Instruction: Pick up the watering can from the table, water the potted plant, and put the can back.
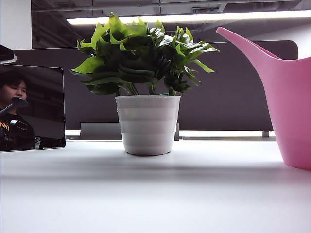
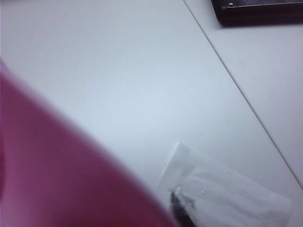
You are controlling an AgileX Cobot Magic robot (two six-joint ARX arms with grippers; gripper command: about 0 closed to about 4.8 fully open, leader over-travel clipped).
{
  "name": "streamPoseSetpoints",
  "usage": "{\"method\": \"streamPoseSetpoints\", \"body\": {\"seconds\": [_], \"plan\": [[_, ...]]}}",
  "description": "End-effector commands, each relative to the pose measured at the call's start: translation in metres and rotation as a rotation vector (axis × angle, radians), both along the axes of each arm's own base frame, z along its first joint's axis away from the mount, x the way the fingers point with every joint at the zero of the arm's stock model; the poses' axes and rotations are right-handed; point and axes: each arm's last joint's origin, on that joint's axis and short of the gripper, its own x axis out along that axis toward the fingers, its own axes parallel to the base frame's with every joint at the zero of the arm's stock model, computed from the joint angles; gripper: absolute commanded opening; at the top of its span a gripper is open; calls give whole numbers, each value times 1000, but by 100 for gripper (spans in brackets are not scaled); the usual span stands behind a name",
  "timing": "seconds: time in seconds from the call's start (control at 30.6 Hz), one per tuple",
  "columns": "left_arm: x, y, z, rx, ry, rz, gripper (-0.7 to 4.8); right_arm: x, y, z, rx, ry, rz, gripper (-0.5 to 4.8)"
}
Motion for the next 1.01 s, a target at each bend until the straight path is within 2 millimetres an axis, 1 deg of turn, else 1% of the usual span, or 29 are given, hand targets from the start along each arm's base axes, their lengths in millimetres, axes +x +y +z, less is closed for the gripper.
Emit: {"method": "streamPoseSetpoints", "body": {"seconds": [0.03, 0.07, 0.1, 0.16, 0.26, 0.36, 0.39, 0.43, 0.69, 0.75, 0.92, 1.01], "plan": [[0, 0, 1, 0, -15, -1, -5, 1, 0, 3, -6, -25, -7, 160], [0, 0, 1, 0, -15, 0, -5, 1, 0, 3, -6, -25, -7, 117], [0, 0, 1, 0, -15, 0, -5, 1, 0, 3, -6, -25, -7, 102], [0, 0, 1, 0, -15, 0, -5, 1, 0, 3, -6, -25, -7, 101], [0, 0, 1, 0, -15, 0, -5, 1, 0, 3, -8, -24, -5, 39], [0, 0, 1, 0, -15, 0, -5, 1, 0, 3, -8, -25, -6, 37], [0, 0, 1, 0, -15, 0, -5, 1, 0, 3, -8, -25, -6, 20], [0, 0, 1, 0, -15, 0, -5, 1, 0, 3, -8, -26, -6, -7], [0, 0, 1, 0, -15, 0, -5, 2, 0, 8, -8, -72, -7, -7], [0, 0, 1, 0, -15, 0, -5, -2, 0, 12, -23, -89, 4, -7], [0, 0, 1, 0, -15, -1, -5, -19, -1, 29, -56, -186, 2, -7], [0, 0, 1, 0, -15, 0, -5, -26, -1, 35, -78, -216, 15, -7]]}}
